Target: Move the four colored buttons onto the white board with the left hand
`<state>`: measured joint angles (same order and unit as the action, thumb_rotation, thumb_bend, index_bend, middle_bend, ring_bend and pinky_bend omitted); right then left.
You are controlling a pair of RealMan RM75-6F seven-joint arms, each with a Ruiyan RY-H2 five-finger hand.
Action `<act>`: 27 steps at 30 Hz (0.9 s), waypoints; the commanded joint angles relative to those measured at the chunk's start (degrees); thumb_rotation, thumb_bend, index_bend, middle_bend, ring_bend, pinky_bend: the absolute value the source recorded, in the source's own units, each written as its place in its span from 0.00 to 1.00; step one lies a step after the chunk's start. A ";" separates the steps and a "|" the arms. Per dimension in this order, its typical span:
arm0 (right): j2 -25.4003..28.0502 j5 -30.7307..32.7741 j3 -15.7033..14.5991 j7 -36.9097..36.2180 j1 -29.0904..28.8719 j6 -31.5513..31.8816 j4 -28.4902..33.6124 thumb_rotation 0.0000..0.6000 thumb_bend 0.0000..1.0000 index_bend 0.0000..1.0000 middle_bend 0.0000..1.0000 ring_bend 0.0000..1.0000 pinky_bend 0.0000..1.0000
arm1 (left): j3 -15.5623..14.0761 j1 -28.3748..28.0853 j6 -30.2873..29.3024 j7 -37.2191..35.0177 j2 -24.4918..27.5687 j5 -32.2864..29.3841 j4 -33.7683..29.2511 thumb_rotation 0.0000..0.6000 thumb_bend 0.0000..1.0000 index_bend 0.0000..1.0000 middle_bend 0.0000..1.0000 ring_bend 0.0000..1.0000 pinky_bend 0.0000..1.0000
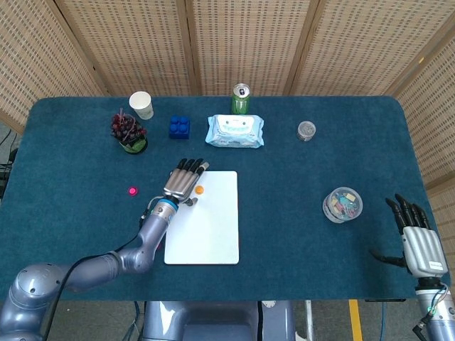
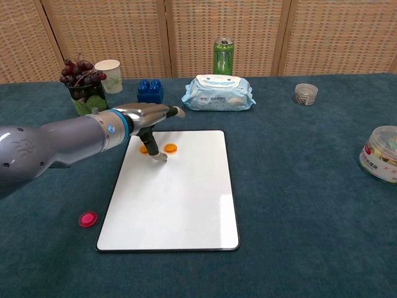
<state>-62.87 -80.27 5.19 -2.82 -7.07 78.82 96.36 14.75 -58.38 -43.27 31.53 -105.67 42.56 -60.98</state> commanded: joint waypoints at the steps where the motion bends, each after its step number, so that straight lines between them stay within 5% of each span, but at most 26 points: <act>1: 0.02 -0.08 -0.04 0.08 -0.01 0.00 -0.02 1.00 0.05 0.01 0.00 0.00 0.00 | -0.19 1.73 -1.96 -2.63 2.88 3.10 -3.87 1.00 0.29 0.00 0.00 0.00 0.00; 6: -0.02 -0.05 -0.04 0.40 0.01 0.10 0.11 1.00 0.05 0.01 0.00 0.00 0.00 | -1.79 4.73 -4.87 -4.43 7.97 6.81 -8.66 1.00 0.29 0.02 0.00 0.00 0.00; 12: -0.05 -0.13 -0.09 0.87 0.06 0.24 0.31 1.00 0.05 0.01 0.00 0.00 0.00 | -5.14 9.68 -6.57 -7.10 14.82 9.15 -11.31 1.00 0.30 0.17 0.00 0.00 0.00; 27: -0.05 -0.01 -0.10 1.58 0.06 0.29 0.60 1.00 0.05 0.01 0.00 0.00 0.00 | -8.09 15.94 -3.61 -19.22 17.02 13.26 -2.84 1.00 0.31 0.32 0.00 0.00 0.00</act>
<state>-62.92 -80.28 5.09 -1.24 -7.01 79.11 96.96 7.11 -43.06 -47.44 13.23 -88.47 55.05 -64.66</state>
